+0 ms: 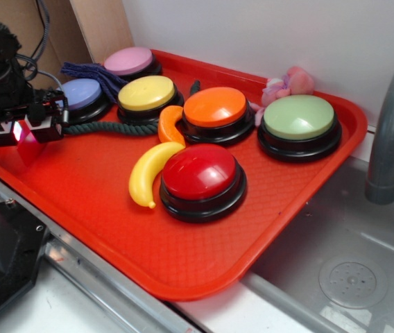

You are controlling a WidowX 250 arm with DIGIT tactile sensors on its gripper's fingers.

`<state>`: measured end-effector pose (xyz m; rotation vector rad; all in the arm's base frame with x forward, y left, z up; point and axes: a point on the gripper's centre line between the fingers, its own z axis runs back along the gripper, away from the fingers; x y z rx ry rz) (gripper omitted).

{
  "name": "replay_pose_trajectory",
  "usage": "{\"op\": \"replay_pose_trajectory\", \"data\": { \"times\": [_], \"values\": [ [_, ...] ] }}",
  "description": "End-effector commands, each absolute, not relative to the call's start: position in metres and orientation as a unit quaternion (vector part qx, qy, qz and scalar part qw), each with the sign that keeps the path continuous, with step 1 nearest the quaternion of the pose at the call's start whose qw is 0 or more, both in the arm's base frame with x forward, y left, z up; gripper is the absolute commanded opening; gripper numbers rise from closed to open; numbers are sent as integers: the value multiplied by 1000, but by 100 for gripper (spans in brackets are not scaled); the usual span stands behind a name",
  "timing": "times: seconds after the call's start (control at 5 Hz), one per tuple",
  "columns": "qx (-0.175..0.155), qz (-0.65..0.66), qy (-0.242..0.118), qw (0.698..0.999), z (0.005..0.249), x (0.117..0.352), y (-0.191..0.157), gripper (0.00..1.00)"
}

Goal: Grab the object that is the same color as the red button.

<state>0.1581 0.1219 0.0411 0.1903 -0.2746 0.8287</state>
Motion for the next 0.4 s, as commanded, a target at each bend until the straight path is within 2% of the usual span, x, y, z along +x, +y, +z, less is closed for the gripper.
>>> {"op": "replay_pose_trajectory", "data": {
  "times": [0.0,0.2],
  "values": [
    [32,327,-131,935,124,173,84,0],
    [-7,252,-104,962,141,173,58,0]
  ]
}}
